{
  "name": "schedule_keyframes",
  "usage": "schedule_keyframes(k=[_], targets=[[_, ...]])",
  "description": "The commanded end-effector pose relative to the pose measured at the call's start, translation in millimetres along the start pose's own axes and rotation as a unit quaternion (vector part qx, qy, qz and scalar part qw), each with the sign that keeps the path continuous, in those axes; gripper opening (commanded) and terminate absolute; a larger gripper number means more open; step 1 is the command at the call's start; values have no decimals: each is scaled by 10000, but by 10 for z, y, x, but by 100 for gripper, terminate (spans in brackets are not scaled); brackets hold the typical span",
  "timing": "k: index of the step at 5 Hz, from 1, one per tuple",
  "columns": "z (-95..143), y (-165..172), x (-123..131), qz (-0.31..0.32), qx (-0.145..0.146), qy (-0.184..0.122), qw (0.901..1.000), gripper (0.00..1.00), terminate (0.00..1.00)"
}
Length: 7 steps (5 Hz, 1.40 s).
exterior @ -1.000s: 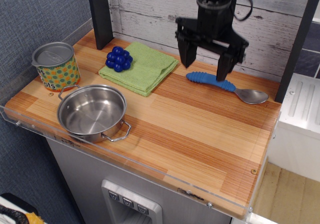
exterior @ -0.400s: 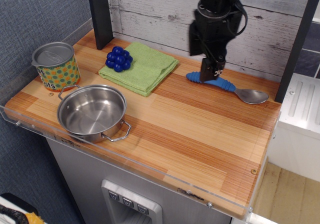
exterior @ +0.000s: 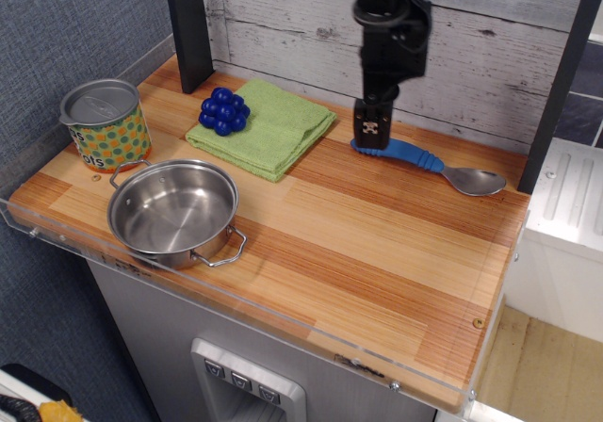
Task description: Place the blue spoon inside the pot
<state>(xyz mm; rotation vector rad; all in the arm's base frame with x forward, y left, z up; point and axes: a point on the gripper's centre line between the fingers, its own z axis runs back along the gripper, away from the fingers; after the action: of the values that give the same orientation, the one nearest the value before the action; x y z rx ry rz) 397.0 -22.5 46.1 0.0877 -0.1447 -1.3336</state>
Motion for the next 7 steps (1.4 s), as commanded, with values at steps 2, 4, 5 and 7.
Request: schedule_keyframes(k=[2, 4, 5, 7], targets=[[-7, 69, 219, -346, 98, -15, 9994, 100, 0], [-122, 84, 236, -207, -151, 222, 9994, 100, 0], [-154, 86, 230, -152, -239, 243, 9993, 100, 0], [-172, 85, 195, -147, -234, 225, 9994, 0, 0]])
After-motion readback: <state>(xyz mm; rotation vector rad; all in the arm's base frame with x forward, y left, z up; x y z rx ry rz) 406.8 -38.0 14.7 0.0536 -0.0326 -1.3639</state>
